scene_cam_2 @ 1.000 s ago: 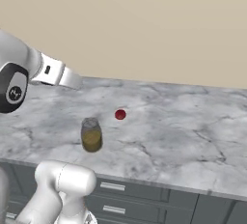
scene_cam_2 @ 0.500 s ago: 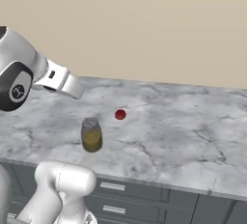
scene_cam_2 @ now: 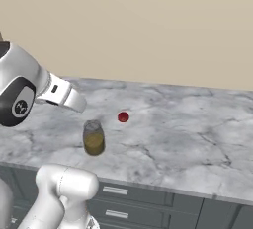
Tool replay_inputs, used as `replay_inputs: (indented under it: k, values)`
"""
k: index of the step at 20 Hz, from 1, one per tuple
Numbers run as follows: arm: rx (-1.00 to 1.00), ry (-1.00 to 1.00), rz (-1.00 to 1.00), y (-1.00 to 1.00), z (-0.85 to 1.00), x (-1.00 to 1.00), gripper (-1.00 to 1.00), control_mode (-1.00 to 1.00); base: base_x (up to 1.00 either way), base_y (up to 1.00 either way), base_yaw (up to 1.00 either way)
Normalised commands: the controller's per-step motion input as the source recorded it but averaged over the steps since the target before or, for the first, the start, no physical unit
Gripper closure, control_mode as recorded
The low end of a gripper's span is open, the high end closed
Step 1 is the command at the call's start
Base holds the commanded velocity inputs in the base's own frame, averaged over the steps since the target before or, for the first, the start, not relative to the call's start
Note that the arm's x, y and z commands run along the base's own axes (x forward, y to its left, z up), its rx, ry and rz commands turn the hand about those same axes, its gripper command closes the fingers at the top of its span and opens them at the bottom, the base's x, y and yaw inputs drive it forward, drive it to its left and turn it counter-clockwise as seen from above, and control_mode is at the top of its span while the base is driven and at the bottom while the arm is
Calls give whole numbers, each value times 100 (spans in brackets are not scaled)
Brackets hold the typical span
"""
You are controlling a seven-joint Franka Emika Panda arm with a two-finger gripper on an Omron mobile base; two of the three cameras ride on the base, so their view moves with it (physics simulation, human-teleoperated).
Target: Pick the jar and candle from the dining table and place them in the open cabinet. Close the cabinet after placing the objects.
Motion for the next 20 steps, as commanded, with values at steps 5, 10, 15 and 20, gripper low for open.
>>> replay_inputs:
  k: [5,10,15,20]
  values:
    - [1,0,0,-1,-19,3,-100,-100,0,0,0]
    - [2,6,0,-6,-24,4,-100,-100,0,0,0]
    - [6,4,0,0,-14,2,-100,-100,0,0,0]
    - [4,5,0,1,-6,4,-100,-100,0,0,0]
